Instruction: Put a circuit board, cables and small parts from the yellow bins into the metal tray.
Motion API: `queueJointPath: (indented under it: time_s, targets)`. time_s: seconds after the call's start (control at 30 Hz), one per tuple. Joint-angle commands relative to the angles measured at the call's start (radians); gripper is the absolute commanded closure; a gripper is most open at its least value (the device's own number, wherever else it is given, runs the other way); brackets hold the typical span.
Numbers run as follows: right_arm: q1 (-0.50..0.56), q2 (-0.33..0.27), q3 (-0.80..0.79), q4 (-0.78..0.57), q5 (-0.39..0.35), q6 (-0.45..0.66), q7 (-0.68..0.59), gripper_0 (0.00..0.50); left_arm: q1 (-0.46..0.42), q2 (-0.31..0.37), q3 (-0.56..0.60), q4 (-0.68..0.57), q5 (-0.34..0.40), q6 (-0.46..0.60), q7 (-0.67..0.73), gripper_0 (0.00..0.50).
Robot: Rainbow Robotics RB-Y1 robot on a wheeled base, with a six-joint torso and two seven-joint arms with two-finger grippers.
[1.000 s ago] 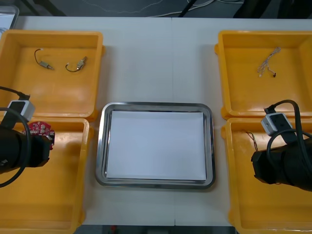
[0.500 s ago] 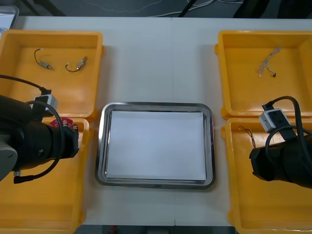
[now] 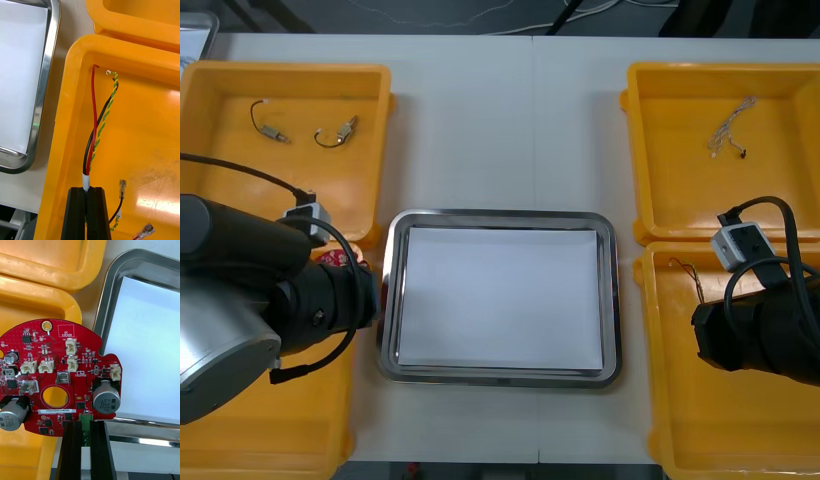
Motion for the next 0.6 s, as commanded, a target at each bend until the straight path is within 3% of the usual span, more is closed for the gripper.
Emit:
queueJointPath:
  time_s: [0.03,0.33,0.6]
  targets:
    - [-0.016,-0.018,0.014,-0.033,-0.009,0.004,0.052,0.500,-0.030,0.027,-0.050,-0.023,-0.011,-0.028,0.020,0.500]
    - [-0.016,-0.018,0.014,-0.033,-0.009,0.004,0.052,0.500,-0.070,0.027,-0.131,0.051,-0.013,-0.149,0.027,0.500]
    - [-0.016,-0.018,0.014,-0.033,-0.009,0.004,0.052,0.500,-0.084,0.012,-0.212,0.126,-0.062,-0.255,0.027,0.500]
